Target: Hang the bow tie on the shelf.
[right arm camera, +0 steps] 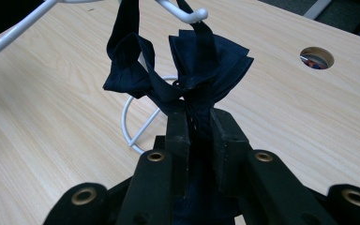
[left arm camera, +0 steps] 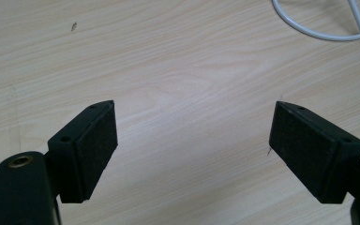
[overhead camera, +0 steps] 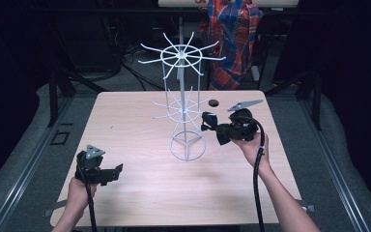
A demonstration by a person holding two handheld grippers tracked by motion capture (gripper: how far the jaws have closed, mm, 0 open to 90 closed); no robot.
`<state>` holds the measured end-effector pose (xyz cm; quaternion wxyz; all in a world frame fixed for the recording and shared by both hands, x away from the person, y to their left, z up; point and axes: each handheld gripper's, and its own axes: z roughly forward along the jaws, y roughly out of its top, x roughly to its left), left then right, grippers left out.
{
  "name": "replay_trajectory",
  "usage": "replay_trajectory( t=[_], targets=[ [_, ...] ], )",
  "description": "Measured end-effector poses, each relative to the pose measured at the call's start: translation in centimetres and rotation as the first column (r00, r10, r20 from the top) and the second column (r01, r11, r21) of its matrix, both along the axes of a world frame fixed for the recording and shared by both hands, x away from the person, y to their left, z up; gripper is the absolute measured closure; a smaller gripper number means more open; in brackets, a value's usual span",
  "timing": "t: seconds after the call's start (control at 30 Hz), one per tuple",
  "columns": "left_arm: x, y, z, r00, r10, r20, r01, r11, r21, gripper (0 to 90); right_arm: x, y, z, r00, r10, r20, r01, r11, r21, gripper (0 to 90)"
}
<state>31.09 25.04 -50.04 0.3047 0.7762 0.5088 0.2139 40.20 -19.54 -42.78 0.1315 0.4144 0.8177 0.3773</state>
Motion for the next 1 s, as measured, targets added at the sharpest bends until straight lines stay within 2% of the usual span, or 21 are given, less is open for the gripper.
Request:
replay_trajectory(
  t=[0.53, 0.7, 1.0],
  targets=[
    [0.0, 0.0, 0.0, 1.0, -0.001, 0.0, 0.001, 1.0, -0.001, 15.8, 0.5, 1.0, -0.2, 0.9998, 0.019, 0.002, -0.019, 1.0, -0.008, 78.4],
    [0.0, 0.0, 0.0, 1.0, 0.003, 0.001, -0.003, 1.0, -0.005, 15.9, 0.8, 1.6, -0.6, 0.9996, 0.026, -0.014, -0.027, 0.999, -0.023, 78.2],
    [0.0, 0.0, 0.0, 1.0, 0.004, 0.001, -0.004, 1.0, -0.004, 15.8, 1.3, 2.3, -1.6, 0.9996, 0.025, -0.012, -0.026, 0.999, -0.038, 77.8]
  ],
)
